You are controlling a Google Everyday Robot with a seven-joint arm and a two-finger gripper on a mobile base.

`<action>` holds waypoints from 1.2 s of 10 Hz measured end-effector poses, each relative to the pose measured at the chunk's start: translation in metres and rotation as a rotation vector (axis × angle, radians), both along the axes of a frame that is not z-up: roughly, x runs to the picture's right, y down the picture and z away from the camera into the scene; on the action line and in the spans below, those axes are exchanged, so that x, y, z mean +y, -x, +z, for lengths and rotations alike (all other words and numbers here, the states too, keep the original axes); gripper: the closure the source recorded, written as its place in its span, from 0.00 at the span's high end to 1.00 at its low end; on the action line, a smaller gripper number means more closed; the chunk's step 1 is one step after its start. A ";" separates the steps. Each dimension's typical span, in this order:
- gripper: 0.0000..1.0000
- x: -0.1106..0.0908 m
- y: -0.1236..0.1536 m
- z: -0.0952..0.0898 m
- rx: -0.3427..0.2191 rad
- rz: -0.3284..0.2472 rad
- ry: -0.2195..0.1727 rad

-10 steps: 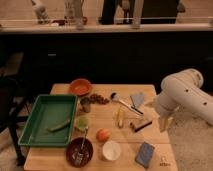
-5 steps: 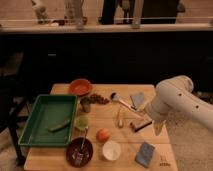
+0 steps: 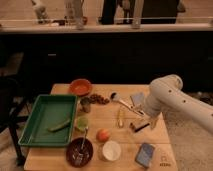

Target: Wipe red bowl with eraser

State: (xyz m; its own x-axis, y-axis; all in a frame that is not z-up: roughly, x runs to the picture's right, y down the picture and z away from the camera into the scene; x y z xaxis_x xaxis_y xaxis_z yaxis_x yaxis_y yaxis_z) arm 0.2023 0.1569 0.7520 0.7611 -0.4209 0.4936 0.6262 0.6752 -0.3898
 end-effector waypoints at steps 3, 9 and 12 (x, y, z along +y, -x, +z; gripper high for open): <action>0.80 0.004 -0.007 0.024 0.004 0.056 -0.023; 0.80 0.006 -0.013 0.040 0.003 0.065 -0.033; 0.80 0.018 -0.020 0.030 0.019 0.110 -0.057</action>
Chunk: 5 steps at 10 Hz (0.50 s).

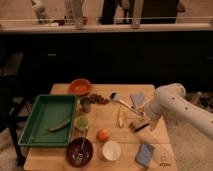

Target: Wipe red bowl with eraser

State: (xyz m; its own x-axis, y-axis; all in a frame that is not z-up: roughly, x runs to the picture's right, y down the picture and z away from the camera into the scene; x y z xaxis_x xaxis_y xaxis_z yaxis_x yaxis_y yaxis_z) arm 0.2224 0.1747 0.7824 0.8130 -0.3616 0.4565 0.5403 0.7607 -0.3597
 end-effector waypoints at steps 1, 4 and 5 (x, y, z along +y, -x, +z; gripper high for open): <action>0.80 0.010 -0.007 -0.006 0.013 0.012 -0.001; 0.80 0.017 -0.016 -0.004 0.020 0.025 -0.001; 0.80 0.019 -0.020 0.001 0.019 0.027 0.004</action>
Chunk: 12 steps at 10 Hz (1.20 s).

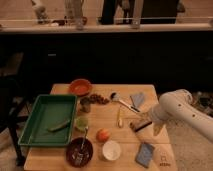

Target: Wipe red bowl with eraser

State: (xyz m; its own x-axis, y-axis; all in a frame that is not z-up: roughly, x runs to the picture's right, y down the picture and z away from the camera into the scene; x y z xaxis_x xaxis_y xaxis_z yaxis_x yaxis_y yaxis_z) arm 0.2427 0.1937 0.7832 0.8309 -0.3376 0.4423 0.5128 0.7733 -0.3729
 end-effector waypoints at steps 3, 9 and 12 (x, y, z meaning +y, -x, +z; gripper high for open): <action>0.80 0.008 -0.020 0.022 -0.006 0.003 0.037; 0.80 0.011 -0.035 0.048 -0.010 -0.029 0.096; 0.80 0.010 -0.041 0.058 -0.005 -0.044 0.114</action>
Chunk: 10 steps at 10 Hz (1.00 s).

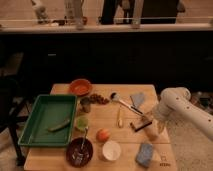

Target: Wipe red bowl with eraser

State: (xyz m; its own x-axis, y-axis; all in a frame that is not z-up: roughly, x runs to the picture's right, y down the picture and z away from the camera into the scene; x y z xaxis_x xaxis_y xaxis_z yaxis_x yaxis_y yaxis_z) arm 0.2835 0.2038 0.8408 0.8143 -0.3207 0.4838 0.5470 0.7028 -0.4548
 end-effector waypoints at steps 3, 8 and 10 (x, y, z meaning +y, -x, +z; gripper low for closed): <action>0.80 -0.003 -0.005 0.009 0.052 0.007 0.021; 0.80 -0.007 0.004 0.024 0.130 0.017 0.056; 0.73 -0.005 0.006 0.026 0.146 0.026 0.061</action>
State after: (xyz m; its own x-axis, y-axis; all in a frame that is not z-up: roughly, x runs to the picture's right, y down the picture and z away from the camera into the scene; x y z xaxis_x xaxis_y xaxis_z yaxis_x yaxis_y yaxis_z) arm 0.2770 0.1985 0.8668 0.8851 -0.2724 0.3774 0.4540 0.6841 -0.5709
